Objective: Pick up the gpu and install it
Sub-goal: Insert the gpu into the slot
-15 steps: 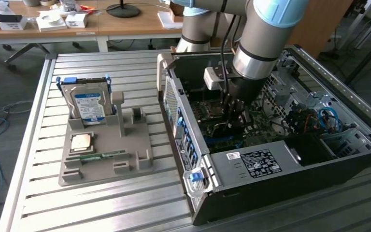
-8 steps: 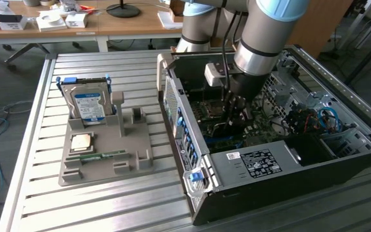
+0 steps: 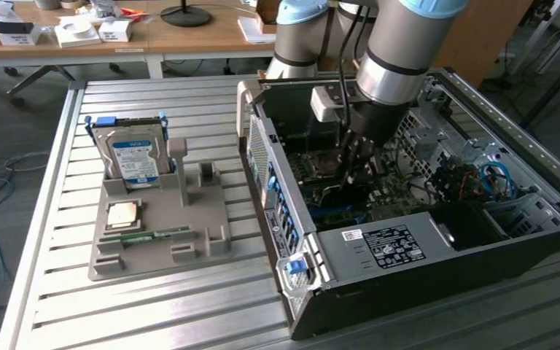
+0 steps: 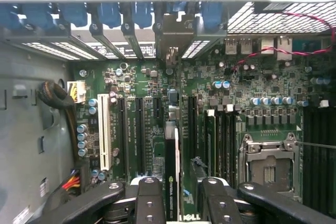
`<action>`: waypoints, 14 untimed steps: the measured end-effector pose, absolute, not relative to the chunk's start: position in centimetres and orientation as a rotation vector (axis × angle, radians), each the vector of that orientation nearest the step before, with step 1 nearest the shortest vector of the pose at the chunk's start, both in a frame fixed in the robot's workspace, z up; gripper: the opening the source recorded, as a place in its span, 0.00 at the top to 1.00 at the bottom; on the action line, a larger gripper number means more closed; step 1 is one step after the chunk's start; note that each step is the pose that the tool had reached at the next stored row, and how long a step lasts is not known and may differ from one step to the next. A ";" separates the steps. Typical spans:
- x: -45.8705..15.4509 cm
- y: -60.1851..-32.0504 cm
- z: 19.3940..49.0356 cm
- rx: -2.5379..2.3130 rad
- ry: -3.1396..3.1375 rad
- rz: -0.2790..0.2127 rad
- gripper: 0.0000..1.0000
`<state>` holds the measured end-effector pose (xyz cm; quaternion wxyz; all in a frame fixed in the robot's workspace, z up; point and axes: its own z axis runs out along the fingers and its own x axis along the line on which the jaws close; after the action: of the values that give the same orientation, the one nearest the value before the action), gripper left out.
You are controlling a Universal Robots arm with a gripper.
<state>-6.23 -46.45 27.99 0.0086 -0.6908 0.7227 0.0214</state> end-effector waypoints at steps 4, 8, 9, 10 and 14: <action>-6.2 -46.5 28.6 -2.158 2.258 0.067 0.66; -6.2 -46.5 29.1 -2.158 2.258 0.067 0.66; -6.2 -46.5 29.3 -2.158 2.258 0.067 0.66; -6.2 -46.5 29.4 -2.159 2.258 0.067 0.66; -6.2 -46.5 29.8 -2.159 2.257 0.067 0.66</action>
<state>-6.23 -46.46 29.84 0.0088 -0.6910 0.7225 0.0215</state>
